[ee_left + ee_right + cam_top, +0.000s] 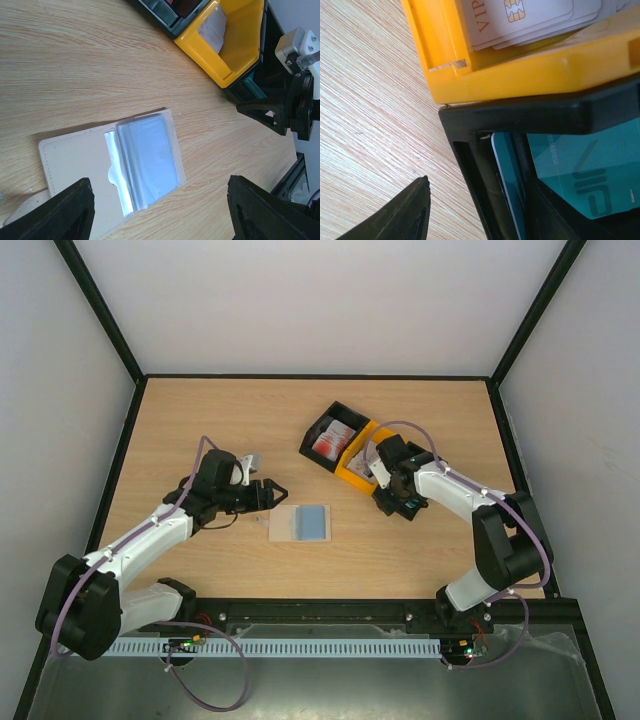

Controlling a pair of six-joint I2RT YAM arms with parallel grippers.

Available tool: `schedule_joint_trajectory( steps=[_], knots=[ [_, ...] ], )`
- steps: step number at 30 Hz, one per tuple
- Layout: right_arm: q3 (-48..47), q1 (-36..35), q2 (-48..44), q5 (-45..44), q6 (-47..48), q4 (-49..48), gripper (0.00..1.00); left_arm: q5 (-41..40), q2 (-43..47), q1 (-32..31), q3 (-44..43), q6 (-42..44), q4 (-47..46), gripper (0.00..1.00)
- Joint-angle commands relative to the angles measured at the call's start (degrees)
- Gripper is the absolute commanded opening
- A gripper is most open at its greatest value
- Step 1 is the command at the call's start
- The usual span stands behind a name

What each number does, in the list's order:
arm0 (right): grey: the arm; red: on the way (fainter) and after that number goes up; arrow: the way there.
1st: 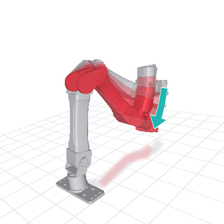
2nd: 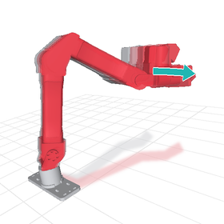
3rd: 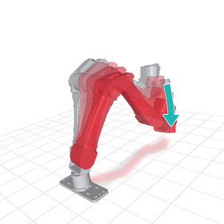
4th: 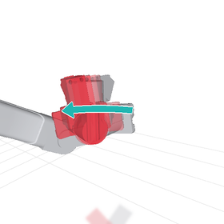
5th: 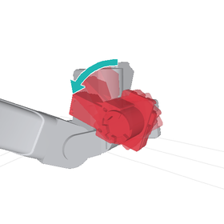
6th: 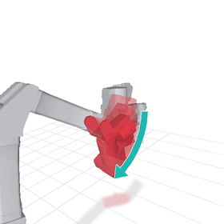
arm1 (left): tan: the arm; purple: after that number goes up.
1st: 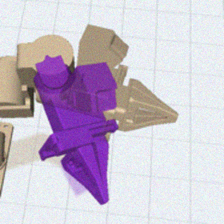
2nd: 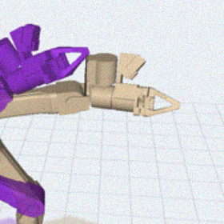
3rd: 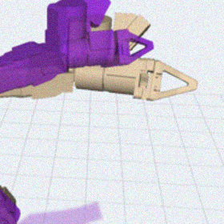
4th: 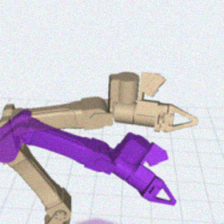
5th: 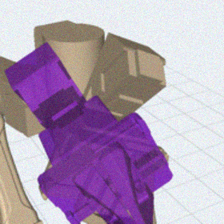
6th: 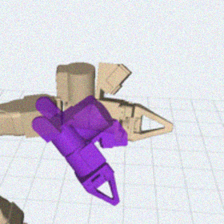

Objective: Put the credit cards into the card holder
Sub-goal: Pick up the credit card from the storage box.

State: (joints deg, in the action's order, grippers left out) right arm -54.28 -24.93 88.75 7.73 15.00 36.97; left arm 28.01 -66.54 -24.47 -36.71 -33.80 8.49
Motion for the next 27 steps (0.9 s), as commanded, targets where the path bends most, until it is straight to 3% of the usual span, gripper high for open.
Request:
schedule_joint_trajectory(
  steps=[1,10,27],
  knots=[
    [0.20,0.07,-0.76,0.07,-0.24,1.18,0.48,-0.32,-0.28,-0.14,0.27,0.53,0.65,0.74],
    [-0.55,0.06,-0.93,1.25,-0.18,2.35,0.34,-0.32,-0.45,-0.17,0.55,0.73,0.63,0.74],
    [-0.61,0.11,-3.01,2.91,-0.02,3.25,0.25,0.02,-0.75,-0.23,0.60,0.63,0.52,0.74]
  ],
)
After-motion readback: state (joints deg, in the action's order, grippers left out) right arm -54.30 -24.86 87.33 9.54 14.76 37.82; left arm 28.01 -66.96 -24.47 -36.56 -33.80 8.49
